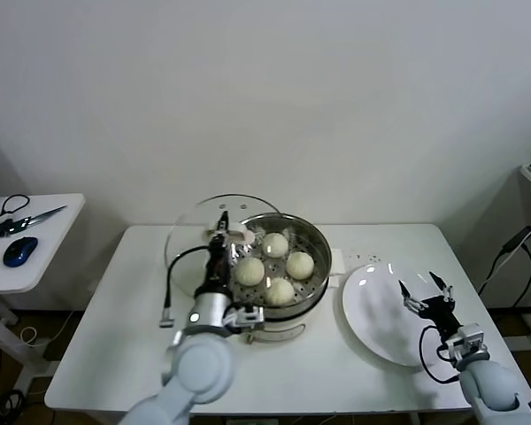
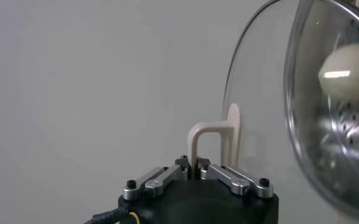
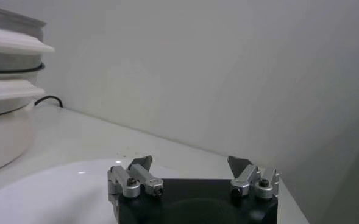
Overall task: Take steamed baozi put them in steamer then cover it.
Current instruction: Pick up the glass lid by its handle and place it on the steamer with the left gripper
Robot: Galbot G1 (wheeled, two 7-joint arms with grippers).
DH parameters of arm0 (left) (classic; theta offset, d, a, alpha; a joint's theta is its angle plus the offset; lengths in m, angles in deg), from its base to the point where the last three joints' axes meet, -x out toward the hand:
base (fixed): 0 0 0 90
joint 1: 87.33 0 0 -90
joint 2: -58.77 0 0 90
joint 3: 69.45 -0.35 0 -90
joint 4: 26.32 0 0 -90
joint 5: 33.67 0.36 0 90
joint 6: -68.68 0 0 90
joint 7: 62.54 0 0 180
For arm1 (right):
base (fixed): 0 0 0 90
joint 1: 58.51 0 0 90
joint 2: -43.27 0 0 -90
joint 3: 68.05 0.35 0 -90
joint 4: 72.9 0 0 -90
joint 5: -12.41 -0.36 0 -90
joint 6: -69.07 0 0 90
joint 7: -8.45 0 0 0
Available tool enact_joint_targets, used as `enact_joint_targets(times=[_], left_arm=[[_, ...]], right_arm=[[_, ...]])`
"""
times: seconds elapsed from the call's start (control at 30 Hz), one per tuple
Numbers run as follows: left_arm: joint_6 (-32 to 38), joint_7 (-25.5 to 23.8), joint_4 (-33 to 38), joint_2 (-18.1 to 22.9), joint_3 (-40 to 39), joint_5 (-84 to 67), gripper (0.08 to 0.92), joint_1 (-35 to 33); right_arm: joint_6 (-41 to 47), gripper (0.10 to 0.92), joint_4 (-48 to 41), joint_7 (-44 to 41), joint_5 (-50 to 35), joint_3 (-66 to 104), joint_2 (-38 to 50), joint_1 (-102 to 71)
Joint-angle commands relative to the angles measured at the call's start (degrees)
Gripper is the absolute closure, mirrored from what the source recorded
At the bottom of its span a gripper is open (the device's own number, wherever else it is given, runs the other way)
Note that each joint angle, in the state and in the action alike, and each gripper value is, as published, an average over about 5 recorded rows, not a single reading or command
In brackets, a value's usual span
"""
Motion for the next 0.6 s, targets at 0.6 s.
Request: enact_joint_targets(times=[0.6], left_arm=[[-3.58, -4.22, -18.79, 18.08, -5.34, 6.92, 0.849, 5.95]], right_arm=[[-0.84, 0.203, -0.8, -0.36, 1.31, 0.58, -0.57, 0.18]])
